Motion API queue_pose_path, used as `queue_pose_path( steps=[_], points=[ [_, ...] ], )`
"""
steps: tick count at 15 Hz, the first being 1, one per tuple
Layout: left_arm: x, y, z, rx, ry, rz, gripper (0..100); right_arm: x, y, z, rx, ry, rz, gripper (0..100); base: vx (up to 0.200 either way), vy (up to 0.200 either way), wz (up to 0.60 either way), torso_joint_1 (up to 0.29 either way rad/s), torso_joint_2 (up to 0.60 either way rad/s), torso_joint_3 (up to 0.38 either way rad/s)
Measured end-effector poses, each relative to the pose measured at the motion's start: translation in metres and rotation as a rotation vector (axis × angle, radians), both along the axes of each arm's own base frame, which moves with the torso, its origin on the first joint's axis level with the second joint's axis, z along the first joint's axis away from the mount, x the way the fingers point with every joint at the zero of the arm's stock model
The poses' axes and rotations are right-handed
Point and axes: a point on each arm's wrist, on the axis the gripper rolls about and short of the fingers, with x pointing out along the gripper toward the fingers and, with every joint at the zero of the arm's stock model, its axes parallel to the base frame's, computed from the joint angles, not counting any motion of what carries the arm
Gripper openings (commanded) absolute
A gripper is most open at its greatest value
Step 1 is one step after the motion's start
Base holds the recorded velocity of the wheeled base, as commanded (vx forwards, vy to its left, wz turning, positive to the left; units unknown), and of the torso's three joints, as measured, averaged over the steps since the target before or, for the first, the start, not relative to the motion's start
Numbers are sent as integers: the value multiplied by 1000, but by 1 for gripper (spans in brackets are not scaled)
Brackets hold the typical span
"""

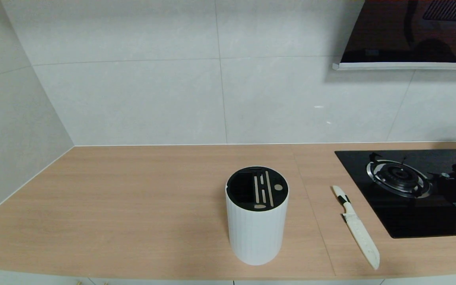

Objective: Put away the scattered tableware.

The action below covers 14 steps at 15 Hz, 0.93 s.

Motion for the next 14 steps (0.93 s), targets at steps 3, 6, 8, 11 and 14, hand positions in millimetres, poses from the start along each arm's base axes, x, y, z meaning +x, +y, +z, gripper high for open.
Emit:
queue_pose_path(
  steps=[3,6,8,11,14],
  points=[
    [0,0,0,0,0,0,100,30,2,16,-6,170,44,100,0,0,0,0,0,0],
    [0,0,0,0,0,0,100,67,7,29,-23,334,87,100,0,0,0,0,0,0],
    [0,0,0,0,0,1,100,96,13,35,-38,419,109,100,0,0,0,0,0,0],
    [0,0,0,0,0,0,100,142,23,35,-49,459,127,100,0,0,0,0,0,0],
    [0,0,0,0,0,0,100,186,31,19,-64,495,106,100,0,0,0,0,0,0]
  ],
)
